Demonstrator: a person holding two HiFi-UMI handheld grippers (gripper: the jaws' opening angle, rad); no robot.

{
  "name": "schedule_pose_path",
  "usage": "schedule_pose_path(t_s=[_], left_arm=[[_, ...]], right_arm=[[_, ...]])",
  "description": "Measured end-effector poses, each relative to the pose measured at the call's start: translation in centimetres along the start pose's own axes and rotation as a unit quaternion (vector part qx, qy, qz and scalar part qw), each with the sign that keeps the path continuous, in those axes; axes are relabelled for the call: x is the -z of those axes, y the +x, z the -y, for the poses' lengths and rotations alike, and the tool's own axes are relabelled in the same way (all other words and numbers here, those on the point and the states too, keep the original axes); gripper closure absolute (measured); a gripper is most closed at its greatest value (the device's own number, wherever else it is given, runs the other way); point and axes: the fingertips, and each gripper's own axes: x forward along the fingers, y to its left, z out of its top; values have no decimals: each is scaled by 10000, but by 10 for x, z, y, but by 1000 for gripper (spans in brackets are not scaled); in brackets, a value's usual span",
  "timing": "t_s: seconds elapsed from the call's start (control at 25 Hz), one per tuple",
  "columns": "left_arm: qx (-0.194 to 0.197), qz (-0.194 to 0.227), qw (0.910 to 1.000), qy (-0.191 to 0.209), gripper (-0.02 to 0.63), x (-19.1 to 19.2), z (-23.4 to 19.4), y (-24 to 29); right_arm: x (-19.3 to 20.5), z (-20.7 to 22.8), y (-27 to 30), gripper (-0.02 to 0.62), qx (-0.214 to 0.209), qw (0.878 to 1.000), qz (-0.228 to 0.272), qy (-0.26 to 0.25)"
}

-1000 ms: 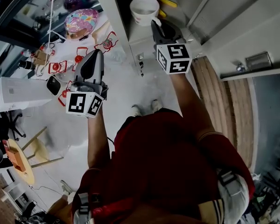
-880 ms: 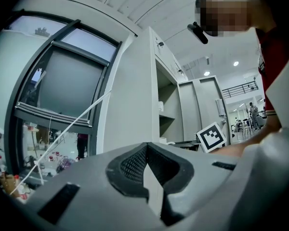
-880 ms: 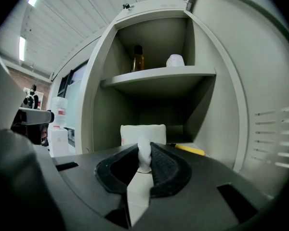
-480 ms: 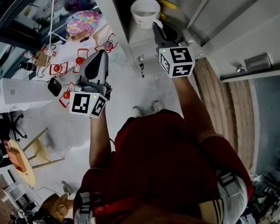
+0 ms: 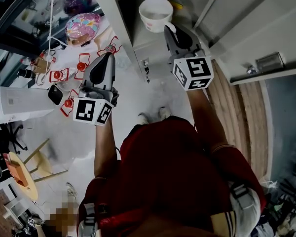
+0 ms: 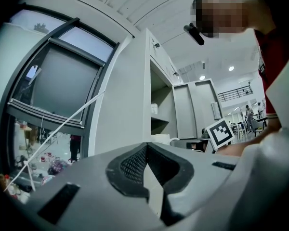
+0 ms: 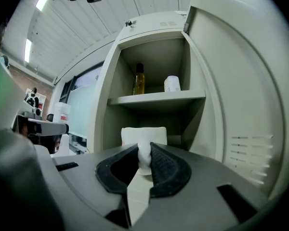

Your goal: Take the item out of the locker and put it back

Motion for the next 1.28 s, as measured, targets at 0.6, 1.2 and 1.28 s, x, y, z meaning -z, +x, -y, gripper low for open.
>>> schedule_pose_path(t_s=[0.6,1.2,1.28], left_arm=[[357,392,9986,76,598,-34,25,-3],[604,662,9959,136,598,-63,34,-10],[614,684,9956,159,598,-67,33,-10]], right_arm=[[-47,-10,-68,551,-97,9993,338,83],[-97,-23,-103,551,-292,9969,685,258],[-103,-25,-105,551,-334,9964,725,273]])
